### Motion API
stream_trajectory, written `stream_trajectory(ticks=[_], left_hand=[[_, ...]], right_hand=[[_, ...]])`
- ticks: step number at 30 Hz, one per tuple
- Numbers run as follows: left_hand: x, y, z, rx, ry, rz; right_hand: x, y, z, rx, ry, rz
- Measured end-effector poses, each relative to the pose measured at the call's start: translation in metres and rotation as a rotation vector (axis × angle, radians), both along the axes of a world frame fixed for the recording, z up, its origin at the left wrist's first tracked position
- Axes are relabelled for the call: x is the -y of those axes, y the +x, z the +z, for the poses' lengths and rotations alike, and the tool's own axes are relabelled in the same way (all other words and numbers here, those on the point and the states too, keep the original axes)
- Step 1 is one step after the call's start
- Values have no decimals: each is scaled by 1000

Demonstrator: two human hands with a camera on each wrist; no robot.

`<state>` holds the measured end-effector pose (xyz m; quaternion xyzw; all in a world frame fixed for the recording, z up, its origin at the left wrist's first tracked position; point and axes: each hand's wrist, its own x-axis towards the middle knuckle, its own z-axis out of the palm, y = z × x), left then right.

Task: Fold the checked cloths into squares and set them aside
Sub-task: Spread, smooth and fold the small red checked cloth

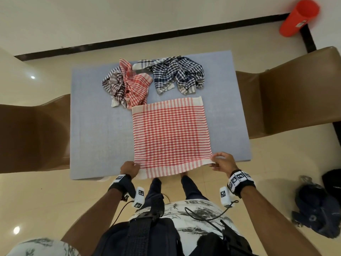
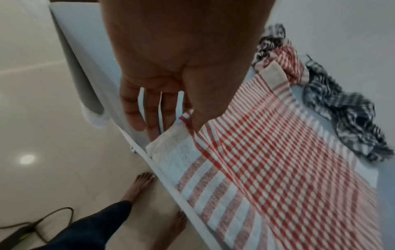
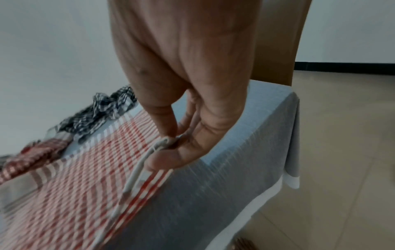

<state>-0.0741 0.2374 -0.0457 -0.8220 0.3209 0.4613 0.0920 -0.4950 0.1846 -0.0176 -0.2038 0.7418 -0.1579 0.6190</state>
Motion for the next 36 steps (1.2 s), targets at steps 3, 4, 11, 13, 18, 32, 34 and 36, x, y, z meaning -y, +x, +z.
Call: stream_trajectory(ticks=[3, 4, 11, 13, 18, 32, 34, 36], left_hand=[[6, 7, 19, -76, -29, 154], [8, 8, 26, -159, -28, 188], [12, 21, 75, -648, -300, 623], [15, 23, 82, -678, -323, 514], [35, 23, 77, -381, -420, 211], [187, 53, 28, 12, -450, -235], [209, 54, 26, 34, -478, -263], [219, 47, 32, 61, -501, -289]], right_hand=[[16, -6, 9, 193, -33, 12], [23, -8, 10, 236, -39, 20], [72, 0, 11, 123, -208, 188], [87, 7, 9, -12, -294, 280], [122, 20, 0, -255, -509, 542], [230, 47, -15, -479, -468, 462], [243, 50, -20, -491, -467, 457], [245, 51, -16, -500, -466, 462]])
